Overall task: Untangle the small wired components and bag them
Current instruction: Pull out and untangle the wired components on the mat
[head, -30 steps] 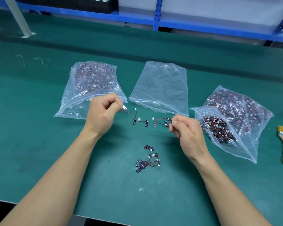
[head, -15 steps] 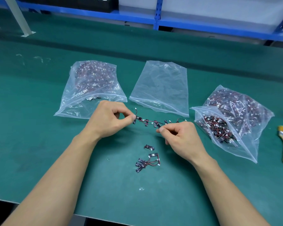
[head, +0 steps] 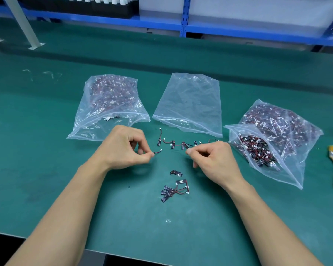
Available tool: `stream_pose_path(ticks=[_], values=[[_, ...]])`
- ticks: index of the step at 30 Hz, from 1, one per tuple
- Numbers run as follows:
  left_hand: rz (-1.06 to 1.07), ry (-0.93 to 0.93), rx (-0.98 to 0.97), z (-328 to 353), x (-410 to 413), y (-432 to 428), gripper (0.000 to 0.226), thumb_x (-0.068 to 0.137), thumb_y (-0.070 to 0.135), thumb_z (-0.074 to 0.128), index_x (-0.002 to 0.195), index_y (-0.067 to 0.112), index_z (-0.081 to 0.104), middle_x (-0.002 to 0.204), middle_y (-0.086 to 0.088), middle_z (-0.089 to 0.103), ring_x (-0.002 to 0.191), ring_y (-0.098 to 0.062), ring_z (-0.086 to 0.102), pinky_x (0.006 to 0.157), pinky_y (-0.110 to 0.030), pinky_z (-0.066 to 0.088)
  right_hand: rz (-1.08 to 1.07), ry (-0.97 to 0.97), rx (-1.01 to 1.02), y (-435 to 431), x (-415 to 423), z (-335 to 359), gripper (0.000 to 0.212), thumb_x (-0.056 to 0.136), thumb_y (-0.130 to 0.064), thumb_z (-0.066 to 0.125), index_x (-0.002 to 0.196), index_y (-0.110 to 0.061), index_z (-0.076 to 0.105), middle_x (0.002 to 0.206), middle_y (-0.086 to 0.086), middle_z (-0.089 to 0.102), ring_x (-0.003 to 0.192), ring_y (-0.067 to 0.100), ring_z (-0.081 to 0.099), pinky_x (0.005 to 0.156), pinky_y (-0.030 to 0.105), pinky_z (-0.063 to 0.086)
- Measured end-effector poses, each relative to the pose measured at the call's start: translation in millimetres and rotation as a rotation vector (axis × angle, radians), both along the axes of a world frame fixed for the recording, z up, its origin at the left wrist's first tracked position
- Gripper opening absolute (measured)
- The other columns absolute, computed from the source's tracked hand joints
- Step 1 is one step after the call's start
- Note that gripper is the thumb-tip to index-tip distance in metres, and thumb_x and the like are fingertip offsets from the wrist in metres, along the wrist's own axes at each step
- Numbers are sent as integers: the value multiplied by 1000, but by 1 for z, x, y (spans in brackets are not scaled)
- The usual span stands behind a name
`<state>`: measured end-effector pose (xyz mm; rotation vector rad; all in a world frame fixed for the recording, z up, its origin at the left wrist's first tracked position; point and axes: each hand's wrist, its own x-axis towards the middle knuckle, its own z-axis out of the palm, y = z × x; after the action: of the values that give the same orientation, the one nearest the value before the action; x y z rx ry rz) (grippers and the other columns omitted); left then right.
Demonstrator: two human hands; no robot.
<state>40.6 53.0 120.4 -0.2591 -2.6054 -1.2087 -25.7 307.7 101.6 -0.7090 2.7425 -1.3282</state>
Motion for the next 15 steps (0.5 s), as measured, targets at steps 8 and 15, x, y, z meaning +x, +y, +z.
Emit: stream_pose_path(ticks=[8, 15], values=[[-36, -109, 78, -9, 2, -3, 17, 63, 41, 87, 70, 30, 75, 63, 7, 62, 52, -6, 39, 52, -18, 33, 86, -32, 145, -6, 5, 0, 33, 98, -36, 60, 68, -23, 68, 53, -6, 61, 52, 11, 51, 66, 35, 51], [-86, -164, -124, -11, -2, 5, 12, 73, 37, 87, 83, 38, 79, 71, 17, 66, 63, -6, 58, 60, -23, 43, 94, 101, 433, -11, 9, 4, 45, 99, -47, 49, 68, -16, 56, 56, -2, 53, 64, 20, 50, 68, 36, 48]])
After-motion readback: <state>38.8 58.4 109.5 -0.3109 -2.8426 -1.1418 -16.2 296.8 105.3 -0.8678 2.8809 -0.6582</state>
